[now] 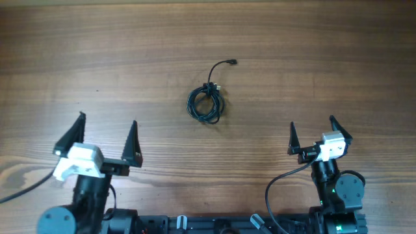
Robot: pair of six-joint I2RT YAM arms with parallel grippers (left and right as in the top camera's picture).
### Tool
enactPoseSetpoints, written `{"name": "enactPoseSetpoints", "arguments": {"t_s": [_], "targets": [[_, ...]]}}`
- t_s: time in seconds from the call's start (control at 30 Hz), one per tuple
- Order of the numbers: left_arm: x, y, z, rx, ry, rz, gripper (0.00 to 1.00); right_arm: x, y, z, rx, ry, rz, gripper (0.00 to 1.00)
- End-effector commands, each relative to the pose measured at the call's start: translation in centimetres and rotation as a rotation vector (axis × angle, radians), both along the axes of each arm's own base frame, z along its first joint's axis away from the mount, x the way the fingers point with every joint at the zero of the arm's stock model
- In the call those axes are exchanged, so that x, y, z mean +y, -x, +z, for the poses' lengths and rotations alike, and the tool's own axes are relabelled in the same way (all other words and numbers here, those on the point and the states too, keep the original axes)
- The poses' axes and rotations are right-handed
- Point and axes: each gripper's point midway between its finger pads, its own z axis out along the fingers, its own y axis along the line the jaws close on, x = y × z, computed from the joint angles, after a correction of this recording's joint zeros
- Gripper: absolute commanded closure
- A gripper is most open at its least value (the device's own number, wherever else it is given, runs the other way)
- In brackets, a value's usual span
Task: Untangle cables
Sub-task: 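Raise the left arm and swing the left gripper toward the black cable coil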
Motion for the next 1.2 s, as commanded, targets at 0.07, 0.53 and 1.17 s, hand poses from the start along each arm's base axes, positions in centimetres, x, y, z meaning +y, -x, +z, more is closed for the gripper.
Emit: {"name": "enactPoseSetpoints", "arguments": {"t_s": [0.07, 0.53, 1.17], "targets": [[-0.3, -1.0, 3.7, 0.144, 0.003, -0.012, 0.00, 0.1, 0.0, 0.2, -0.009, 0.008, 0.002, 0.00], [-5.9, -6.8, -2.3, 0.857, 0.044, -0.304, 0.00, 0.1, 0.0, 0.2, -0.009, 0.008, 0.002, 0.00], [-7.6, -12.1, -13.4, 1.301, 0.151, -0.341, 0.96, 0.1, 0.0, 0.2, -0.009, 0.008, 0.002, 0.00]]}}
